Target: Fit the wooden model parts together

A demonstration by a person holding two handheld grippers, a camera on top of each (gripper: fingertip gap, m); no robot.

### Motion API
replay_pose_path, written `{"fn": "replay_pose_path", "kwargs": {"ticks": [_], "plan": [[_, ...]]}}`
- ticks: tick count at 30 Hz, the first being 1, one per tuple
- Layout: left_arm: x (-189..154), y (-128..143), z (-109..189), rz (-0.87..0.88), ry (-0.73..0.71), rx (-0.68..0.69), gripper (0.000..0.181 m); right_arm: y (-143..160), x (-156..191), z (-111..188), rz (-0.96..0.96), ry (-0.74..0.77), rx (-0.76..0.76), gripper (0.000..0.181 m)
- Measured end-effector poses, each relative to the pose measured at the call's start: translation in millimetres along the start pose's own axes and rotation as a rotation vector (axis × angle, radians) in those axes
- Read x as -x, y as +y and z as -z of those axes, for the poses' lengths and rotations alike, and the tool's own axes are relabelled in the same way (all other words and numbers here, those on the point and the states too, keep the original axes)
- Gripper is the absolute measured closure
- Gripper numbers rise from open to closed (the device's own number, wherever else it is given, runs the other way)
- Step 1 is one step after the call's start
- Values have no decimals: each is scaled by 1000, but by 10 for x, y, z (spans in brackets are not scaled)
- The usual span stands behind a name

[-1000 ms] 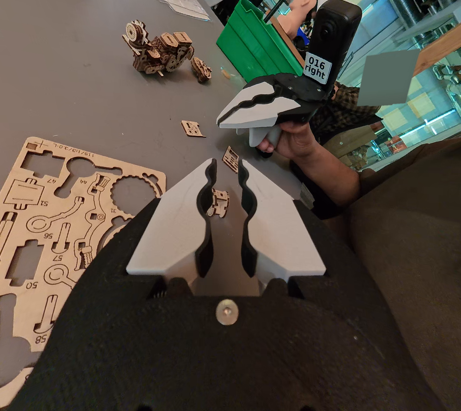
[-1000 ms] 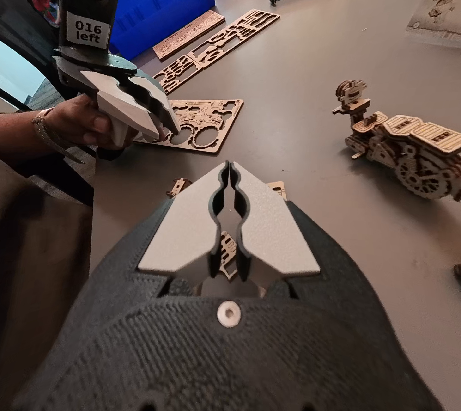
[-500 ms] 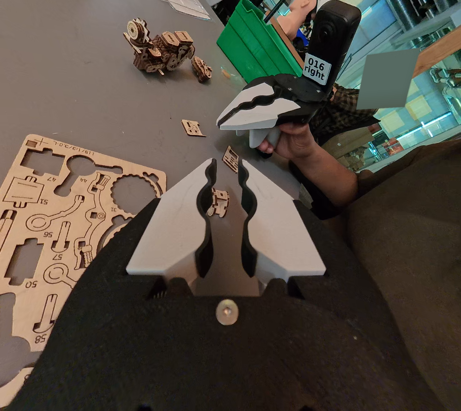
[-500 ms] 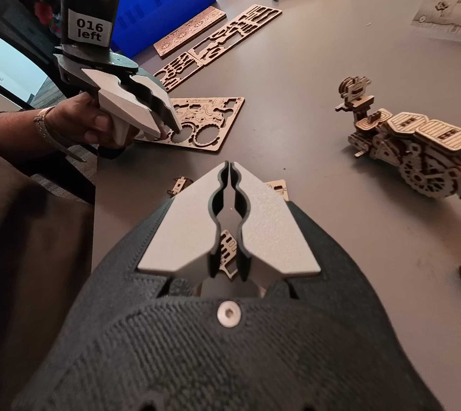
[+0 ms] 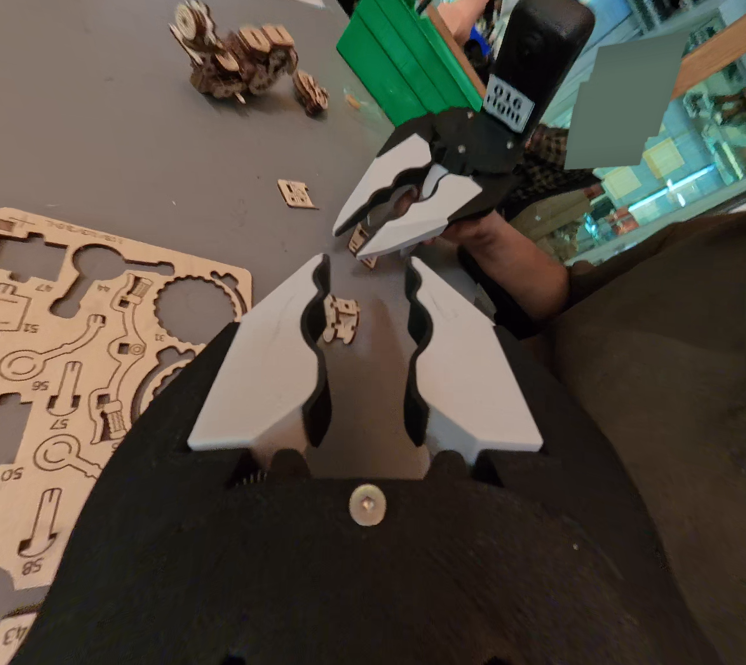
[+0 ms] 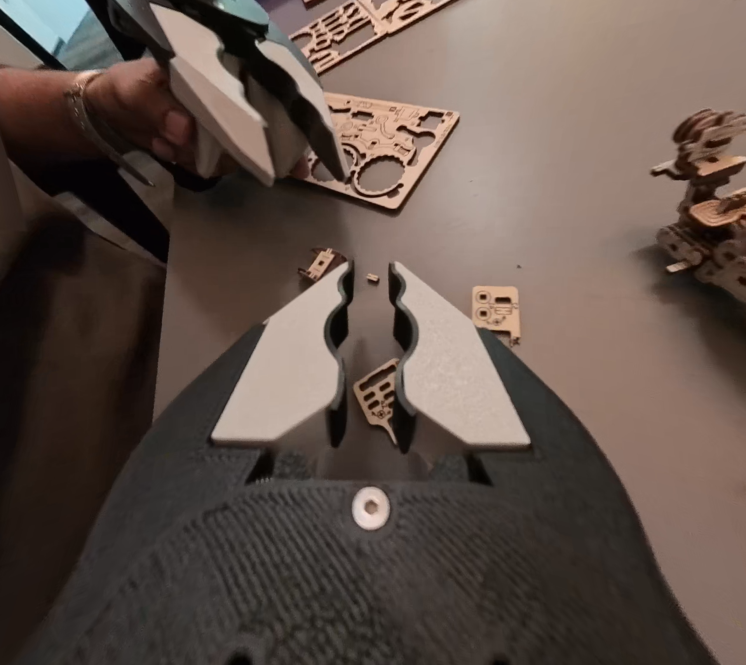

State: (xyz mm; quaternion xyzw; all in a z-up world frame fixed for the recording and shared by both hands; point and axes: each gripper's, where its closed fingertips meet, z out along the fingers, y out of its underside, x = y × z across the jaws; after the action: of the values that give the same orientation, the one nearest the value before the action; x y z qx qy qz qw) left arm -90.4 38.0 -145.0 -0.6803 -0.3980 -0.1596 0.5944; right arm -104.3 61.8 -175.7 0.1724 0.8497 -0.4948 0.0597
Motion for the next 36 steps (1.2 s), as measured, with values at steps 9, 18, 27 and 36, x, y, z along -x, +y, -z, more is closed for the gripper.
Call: {"fn": "replay_pose_path", "kwargs": {"ticks": [9, 18, 27, 36], "plan": [[135, 436, -174, -286, -295, 259, 125, 153, -33, -143, 117, 29, 138, 167], [184, 528, -230, -366, -358, 316, 135, 168, -26, -187, 156, 33, 160, 168], [214, 536, -237, -409, -403, 329, 144, 174, -27, -218, 205, 57, 173, 174], [166, 485, -212, -365, -347, 284, 134, 194, 3, -202, 227, 56, 174, 179]]}}
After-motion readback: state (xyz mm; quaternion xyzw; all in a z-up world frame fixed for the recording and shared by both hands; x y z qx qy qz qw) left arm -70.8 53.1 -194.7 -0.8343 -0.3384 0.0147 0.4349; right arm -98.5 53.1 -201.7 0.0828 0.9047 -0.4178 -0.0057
